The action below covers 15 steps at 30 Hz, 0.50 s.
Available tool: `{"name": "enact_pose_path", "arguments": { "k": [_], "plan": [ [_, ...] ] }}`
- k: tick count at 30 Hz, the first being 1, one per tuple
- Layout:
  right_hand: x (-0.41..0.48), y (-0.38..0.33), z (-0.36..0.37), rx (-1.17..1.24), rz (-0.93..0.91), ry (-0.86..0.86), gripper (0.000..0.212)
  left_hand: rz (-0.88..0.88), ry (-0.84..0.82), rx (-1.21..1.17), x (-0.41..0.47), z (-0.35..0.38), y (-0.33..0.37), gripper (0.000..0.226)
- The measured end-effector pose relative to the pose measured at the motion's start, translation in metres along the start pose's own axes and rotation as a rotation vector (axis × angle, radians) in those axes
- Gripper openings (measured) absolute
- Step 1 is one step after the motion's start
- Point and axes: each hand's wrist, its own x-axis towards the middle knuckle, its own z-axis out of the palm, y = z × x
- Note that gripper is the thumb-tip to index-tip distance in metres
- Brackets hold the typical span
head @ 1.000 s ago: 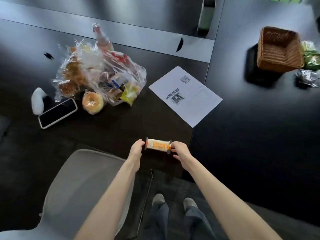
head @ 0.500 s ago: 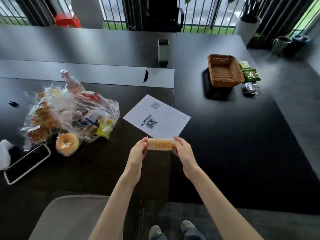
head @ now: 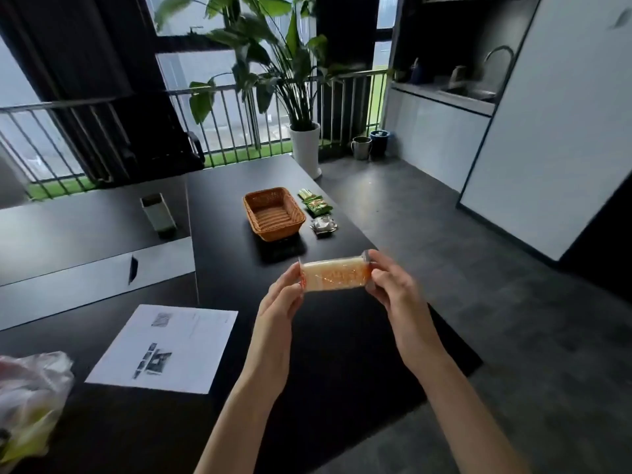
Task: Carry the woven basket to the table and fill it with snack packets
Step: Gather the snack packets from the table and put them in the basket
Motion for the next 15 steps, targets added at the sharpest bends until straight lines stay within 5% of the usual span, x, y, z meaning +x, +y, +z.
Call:
{"name": "enact_pose_path", "arguments": {
  "k": [15],
  "plan": [
    [0.096,-0.04,-0.321,-0.076,-0.117,0.151,0.039,0.035,-0.141,-0.084,0.058,0.329,-0.081,0.033]
  ]
}}
